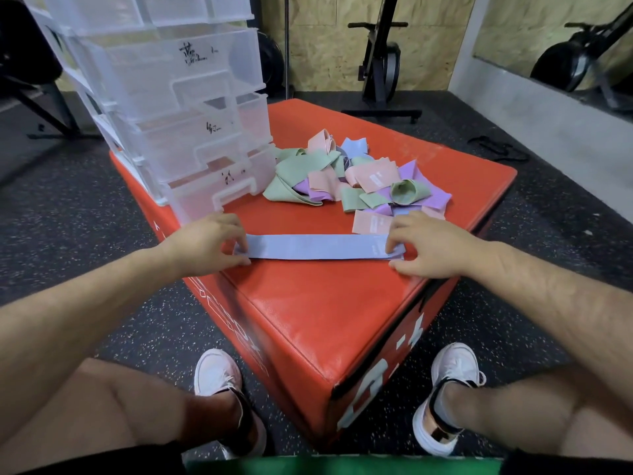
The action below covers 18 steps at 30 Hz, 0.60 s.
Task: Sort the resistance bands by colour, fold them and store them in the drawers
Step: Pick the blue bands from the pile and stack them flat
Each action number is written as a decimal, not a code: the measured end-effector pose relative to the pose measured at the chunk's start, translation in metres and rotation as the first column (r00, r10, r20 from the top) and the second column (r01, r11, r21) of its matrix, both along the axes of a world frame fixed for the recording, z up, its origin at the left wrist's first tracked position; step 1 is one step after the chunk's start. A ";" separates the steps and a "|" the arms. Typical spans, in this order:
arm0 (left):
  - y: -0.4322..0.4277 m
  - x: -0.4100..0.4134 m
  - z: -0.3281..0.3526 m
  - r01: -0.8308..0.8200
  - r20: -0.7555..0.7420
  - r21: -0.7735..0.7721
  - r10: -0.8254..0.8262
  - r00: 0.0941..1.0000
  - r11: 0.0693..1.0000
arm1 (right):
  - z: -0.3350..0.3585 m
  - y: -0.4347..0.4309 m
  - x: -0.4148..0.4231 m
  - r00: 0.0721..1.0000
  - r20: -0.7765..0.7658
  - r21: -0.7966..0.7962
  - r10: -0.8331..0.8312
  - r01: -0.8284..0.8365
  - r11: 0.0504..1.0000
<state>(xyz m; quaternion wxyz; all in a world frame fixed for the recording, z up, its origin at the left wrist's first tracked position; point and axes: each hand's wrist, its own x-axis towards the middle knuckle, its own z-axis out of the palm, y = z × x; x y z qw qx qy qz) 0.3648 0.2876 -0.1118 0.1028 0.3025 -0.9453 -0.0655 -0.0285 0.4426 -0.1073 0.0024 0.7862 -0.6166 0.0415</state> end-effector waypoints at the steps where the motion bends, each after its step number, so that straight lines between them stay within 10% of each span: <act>1: -0.001 0.000 0.001 -0.015 -0.008 -0.005 0.015 1.000 1.000 | 0.001 0.000 -0.001 0.999 0.034 -0.002 -0.008 0.009 1.000; 18: -0.021 -0.014 -0.012 -0.086 0.068 0.199 0.074 0.995 0.976 | 0.000 -0.019 -0.010 0.983 0.087 0.215 -0.164 0.142 0.966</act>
